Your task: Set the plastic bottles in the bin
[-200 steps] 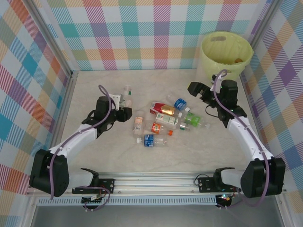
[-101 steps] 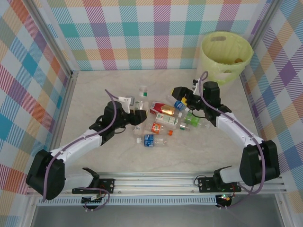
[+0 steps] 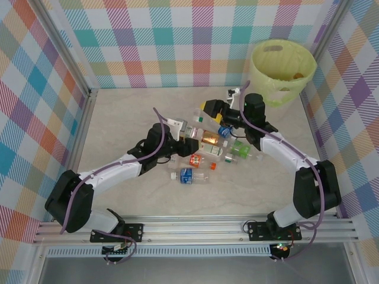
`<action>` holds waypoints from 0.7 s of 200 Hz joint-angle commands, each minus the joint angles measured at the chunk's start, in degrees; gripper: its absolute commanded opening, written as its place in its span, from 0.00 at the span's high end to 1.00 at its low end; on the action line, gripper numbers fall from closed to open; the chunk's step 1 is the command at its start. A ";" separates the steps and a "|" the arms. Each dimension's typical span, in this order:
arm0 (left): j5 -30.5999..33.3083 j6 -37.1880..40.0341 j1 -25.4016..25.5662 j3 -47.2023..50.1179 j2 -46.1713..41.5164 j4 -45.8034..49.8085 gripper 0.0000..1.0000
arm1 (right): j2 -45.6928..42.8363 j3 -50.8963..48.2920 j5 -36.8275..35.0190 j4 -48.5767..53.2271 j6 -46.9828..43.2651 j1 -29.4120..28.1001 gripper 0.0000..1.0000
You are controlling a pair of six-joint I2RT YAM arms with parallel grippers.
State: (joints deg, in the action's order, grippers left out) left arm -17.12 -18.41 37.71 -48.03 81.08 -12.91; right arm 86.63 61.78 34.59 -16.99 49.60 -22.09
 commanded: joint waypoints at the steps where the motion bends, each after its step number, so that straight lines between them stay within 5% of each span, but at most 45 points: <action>1: -3.29 0.83 1.11 -3.18 2.07 -3.01 1.00 | 1.85 3.33 -4.02 5.45 -5.21 -2.20 0.04; 59: -3.44 0.49 2.09 -4.11 4.36 -4.14 1.00 | 4.32 5.63 -9.39 14.59 -13.00 -2.52 0.24; 96: -2.60 1.30 2.19 -5.23 5.40 -2.17 0.99 | 4.01 5.29 -8.91 15.00 -14.15 -2.52 0.50; 140: -2.91 0.24 2.18 -6.15 6.79 -2.85 0.94 | 2.42 4.75 -9.78 16.47 -16.89 -2.52 0.65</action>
State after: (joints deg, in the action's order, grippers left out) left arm -19.70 -18.41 39.35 -51.70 87.20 -13.72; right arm 90.91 65.71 25.63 -2.52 36.71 -24.23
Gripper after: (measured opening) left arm 0.556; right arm 0.424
